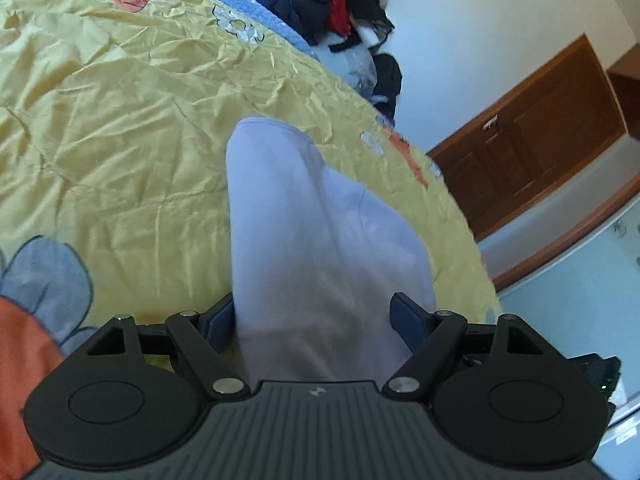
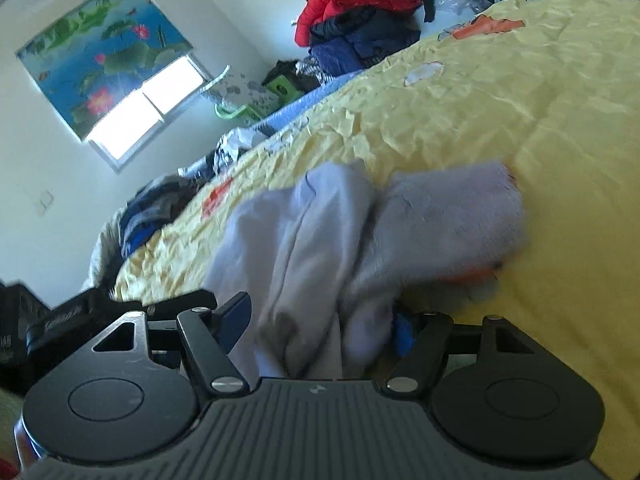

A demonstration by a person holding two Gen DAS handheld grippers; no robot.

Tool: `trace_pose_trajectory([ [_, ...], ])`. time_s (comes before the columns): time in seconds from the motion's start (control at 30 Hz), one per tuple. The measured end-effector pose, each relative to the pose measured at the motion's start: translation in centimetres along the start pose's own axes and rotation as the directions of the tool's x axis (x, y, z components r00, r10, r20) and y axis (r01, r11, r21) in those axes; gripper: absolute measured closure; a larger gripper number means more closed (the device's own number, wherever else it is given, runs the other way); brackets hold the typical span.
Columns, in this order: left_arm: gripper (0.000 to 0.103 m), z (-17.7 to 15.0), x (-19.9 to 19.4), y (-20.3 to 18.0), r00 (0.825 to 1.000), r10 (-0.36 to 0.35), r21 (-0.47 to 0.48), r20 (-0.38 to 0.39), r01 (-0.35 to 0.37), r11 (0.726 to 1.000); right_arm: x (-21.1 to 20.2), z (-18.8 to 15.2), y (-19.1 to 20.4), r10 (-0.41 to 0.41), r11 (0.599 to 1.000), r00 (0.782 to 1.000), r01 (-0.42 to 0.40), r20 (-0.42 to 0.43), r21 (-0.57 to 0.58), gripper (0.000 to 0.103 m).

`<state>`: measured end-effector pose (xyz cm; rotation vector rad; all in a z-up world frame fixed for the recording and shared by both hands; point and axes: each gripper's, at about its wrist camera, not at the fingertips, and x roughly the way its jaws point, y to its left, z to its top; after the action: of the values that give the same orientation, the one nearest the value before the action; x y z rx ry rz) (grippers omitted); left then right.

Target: Fold small clothes

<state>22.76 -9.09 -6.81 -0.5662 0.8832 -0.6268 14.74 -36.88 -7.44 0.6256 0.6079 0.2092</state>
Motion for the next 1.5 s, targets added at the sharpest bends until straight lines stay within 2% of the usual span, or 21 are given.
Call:
trace_pose_trajectory([
  [0.07, 0.024, -0.2, 0.1, -0.2, 1.000, 0.008, 0.003, 0.018, -0.008, 1.000, 0.8, 0.5, -0.4, 0.001, 1.000, 1.000, -0.001, 0.015, 0.015, 0.044],
  [0.1, 0.030, -0.3, 0.1, -0.5, 0.999, 0.026, 0.024, 0.027, -0.026, 0.999, 1.1, 0.6, -0.3, -0.017, 1.000, 1.000, 0.016, 0.012, 0.012, 0.062],
  [0.13, 0.046, -0.5, 0.2, -0.9, 0.998, 0.059, 0.054, 0.037, -0.061, 0.997, 1.4, 0.6, -0.3, -0.032, 0.999, 0.999, 0.032, 0.010, 0.007, 0.064],
  [0.2, 0.060, -1.0, 0.2, -1.7, 0.989, 0.136, 0.132, 0.061, -0.143, 0.981, 1.4, 0.5, -0.3, -0.035, 0.999, 0.999, 0.035, 0.014, 0.009, 0.067],
  [0.23, 0.065, -1.2, 0.1, -1.9, 0.986, 0.152, 0.155, 0.073, -0.162, 0.975, 1.3, 0.4, -0.4, -0.038, 0.999, 0.999, 0.037, 0.018, 0.013, 0.069],
  [0.33, 0.073, -1.6, -0.1, -2.4, 0.978, 0.180, 0.189, 0.107, -0.198, 0.962, 1.2, 0.1, -0.5, -0.040, 0.999, 0.999, 0.039, 0.028, 0.037, 0.071],
  [0.43, 0.078, -2.1, -0.5, -3.7, 0.967, 0.209, 0.257, 0.146, -0.241, 0.936, 1.2, -0.1, 0.3, -0.061, 0.998, 0.997, 0.059, 0.038, 0.032, 0.073],
  [0.6, 0.079, -2.4, -1.8, -5.0, 0.955, 0.228, 0.320, 0.192, -0.280, 0.905, 0.8, -0.3, 2.1, -0.085, 0.996, 0.995, 0.087, 0.060, -0.036, 0.074],
  [0.8, 0.079, -1.4, -4.5, -4.8, 0.940, 0.237, 0.317, 0.244, -0.309, 0.897, 0.7, 0.1, 4.5, -0.060, 0.995, 0.996, 0.064, 0.067, -0.072, 0.074],
  [0.9, 0.079, -0.6, -6.2, -4.7, 0.928, 0.243, 0.322, 0.284, -0.331, 0.887, 0.8, 0.2, 6.2, -0.036, 0.995, 0.997, 0.043, 0.072, -0.094, 0.074],
  [1.03, 0.079, 0.3, -8.3, -4.5, 0.906, 0.268, 0.340, 0.328, -0.378, 0.861, 1.3, 0.3, 8.9, 0.001, 0.993, 0.997, 0.009, 0.081, -0.120, 0.074],
  [1.13, 0.079, 0.6, -9.7, -3.9, 0.893, 0.297, 0.331, 0.338, -0.408, 0.851, 2.0, 0.2, 10.6, 0.029, 0.991, 0.997, -0.018, 0.076, -0.130, 0.074],
  [1.27, 0.079, 0.3, -10.3, -2.1, 0.880, 0.358, 0.305, 0.313, -0.450, 0.840, 3.4, -0.8, 11.8, 0.046, 0.990, 0.998, -0.041, 0.035, -0.137, 0.073],
  [1.4, 0.077, -0.7, -8.9, 0.3, 0.863, 0.435, 0.290, 0.256, -0.498, 0.817, 5.2, -2.5, 12.1, -0.025, 0.986, 0.999, 0.020, -0.027, -0.165, 0.067],
  [1.47, 0.074, -1.4, -8.9, 0.9, 0.859, 0.441, 0.279, 0.261, -0.504, 0.817, 5.8, -3.3, 11.8, -0.095, 0.979, 0.994, 0.085, -0.045, -0.184, 0.061],
  [1.5, 0.067, -1.6, -9.0, 1.1, 0.853, 0.447, 0.277, 0.271, -0.513, 0.812, 5.6, -3.5, 11.5, -0.106, 0.978, 0.994, 0.097, -0.039, -0.183, 0.054],
])
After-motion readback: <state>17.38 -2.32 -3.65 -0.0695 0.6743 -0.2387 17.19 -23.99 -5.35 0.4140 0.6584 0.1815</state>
